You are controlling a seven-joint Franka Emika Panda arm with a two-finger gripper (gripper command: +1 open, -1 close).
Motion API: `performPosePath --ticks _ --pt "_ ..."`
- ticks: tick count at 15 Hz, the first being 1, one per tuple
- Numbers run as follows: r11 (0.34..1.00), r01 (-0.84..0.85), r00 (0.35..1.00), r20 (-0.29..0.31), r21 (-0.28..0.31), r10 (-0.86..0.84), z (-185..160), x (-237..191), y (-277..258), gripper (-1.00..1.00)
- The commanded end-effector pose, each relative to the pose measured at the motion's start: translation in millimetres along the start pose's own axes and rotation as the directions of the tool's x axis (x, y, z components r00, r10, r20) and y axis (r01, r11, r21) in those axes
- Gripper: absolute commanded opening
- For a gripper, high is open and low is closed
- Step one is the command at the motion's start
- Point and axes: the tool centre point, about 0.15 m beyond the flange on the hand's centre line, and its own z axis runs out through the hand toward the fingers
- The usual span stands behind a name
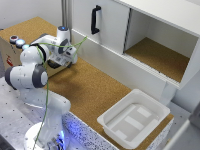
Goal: Push the handle of the drawer
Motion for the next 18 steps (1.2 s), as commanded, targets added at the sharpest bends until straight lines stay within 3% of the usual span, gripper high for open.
performPosePath --ticks 1,5,10,11,18 --pt "1.000 -0.005 1.000 0.004 -0.027 0.005 -3 11 -38 -1.00" --pt "0.997 -0.075 0.997 0.010 0.005 0.075 -6 16 -16 -1.00" --pt "0.997 -0.077 0.996 0.035 -0.019 0.078 -4 14 -11 -1.00" --pt "0.995 -0.093 0.994 0.051 -0.033 0.095 -6 16 -6 1.00" --pt "0.994 -0.109 0.992 0.063 -0.034 0.111 -10 16 -1 1.00"
